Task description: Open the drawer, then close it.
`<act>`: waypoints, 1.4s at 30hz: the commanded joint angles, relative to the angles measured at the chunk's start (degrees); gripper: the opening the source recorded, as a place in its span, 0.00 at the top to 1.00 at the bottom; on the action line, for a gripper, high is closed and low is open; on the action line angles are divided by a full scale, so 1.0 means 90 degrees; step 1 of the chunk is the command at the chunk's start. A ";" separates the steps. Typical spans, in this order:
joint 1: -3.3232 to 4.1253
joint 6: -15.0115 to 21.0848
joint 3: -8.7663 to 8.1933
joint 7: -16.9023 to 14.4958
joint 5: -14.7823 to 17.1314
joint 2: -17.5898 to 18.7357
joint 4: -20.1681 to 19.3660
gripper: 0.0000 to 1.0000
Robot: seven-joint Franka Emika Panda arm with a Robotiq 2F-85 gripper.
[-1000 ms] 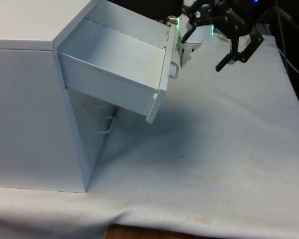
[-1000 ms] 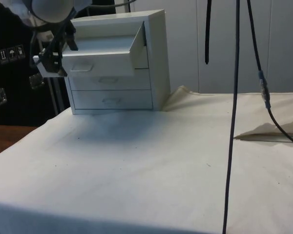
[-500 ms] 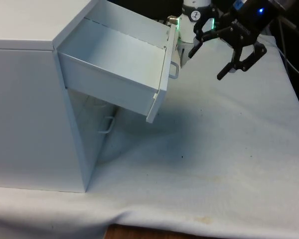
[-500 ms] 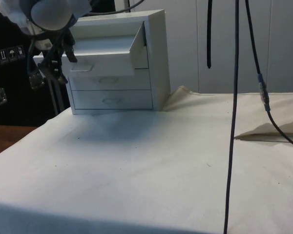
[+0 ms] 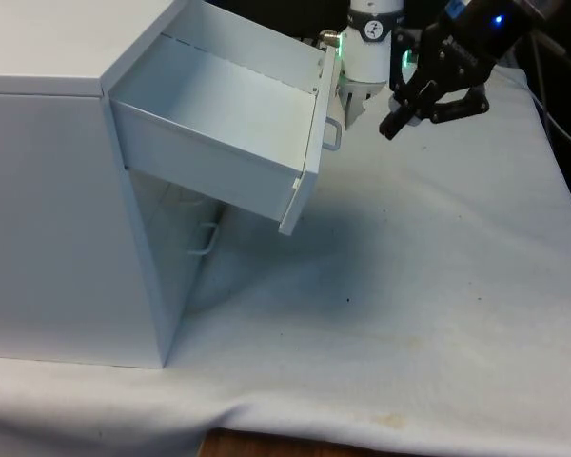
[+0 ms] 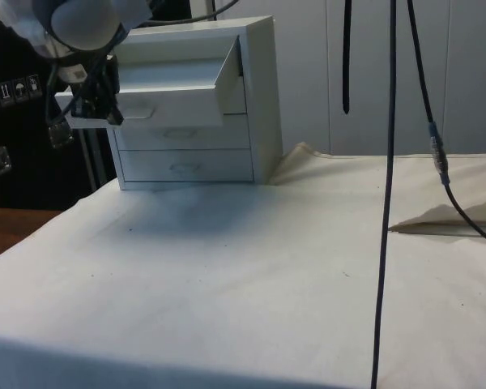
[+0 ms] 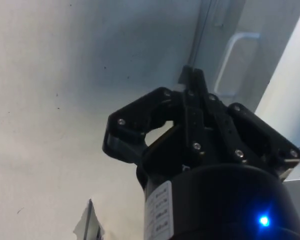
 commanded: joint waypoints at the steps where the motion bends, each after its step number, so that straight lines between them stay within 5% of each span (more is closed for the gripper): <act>1: -0.0006 0.0064 -0.0019 -0.0032 -0.0025 -0.0038 -0.0076 1.00; 23: -0.0083 0.0013 -0.0280 -0.0140 -0.0325 -0.0064 -0.0350 1.00; 24: -0.0064 0.0108 -0.0414 -0.0248 -0.0528 -0.0197 -0.0420 1.00; 30: -0.0089 0.0013 -0.0357 -0.0191 -0.0446 -0.0127 -0.0350 1.00; 31: -0.0070 0.0140 -0.0490 -0.0363 -0.0662 -0.0312 -0.0414 1.00; 42: -0.0102 0.0019 -0.0535 -0.0458 -0.0719 -0.0357 -0.0363 1.00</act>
